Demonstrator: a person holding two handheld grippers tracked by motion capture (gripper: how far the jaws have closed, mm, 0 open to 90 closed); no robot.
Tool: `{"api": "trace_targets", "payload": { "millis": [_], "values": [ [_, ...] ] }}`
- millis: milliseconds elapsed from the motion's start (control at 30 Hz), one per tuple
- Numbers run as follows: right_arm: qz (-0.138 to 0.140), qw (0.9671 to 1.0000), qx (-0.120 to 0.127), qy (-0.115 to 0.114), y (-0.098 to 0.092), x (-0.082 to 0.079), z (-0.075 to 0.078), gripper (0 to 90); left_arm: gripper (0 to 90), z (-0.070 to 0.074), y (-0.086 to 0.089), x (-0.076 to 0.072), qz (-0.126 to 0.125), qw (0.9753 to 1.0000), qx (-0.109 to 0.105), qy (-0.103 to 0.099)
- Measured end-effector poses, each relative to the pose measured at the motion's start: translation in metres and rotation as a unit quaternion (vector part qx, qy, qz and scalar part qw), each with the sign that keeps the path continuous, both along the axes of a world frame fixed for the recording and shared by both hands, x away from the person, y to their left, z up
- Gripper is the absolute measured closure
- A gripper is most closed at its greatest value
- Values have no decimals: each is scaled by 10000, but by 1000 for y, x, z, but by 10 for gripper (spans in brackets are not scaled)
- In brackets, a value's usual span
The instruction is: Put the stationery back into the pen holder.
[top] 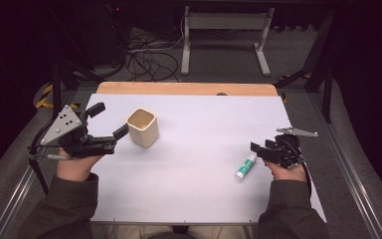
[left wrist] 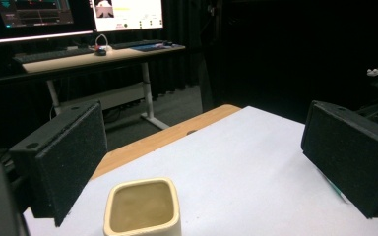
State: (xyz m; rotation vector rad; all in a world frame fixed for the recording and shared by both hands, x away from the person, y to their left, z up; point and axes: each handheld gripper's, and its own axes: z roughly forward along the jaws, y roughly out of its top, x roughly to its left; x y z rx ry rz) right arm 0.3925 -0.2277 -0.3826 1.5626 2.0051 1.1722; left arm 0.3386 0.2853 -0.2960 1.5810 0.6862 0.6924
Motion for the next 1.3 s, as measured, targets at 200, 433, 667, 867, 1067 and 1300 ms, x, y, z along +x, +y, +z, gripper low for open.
{"api": "trace_targets", "payload": {
  "millis": [200,433,667,867,1067,1300],
  "values": [
    [-56,9999,64,125,0,1,-3,381,41,1,1,-1,-10,10000,-44,-8],
    [-262,9987,79,433,-2,-1,-16,409,41,2,5,0,-54,9999,-145,3],
    [-444,9957,174,797,-1,1,-19,426,42,3,7,0,-97,9996,-257,17],
    [-644,9916,247,1095,2,5,-24,434,42,4,10,1,-123,9994,-326,39],
    [-975,9840,318,1459,3,12,-26,441,42,5,10,4,-231,9990,-380,72],
    [-1222,9774,327,1692,7,14,-25,443,42,8,6,7,-412,9983,-403,43]
  ]
}}
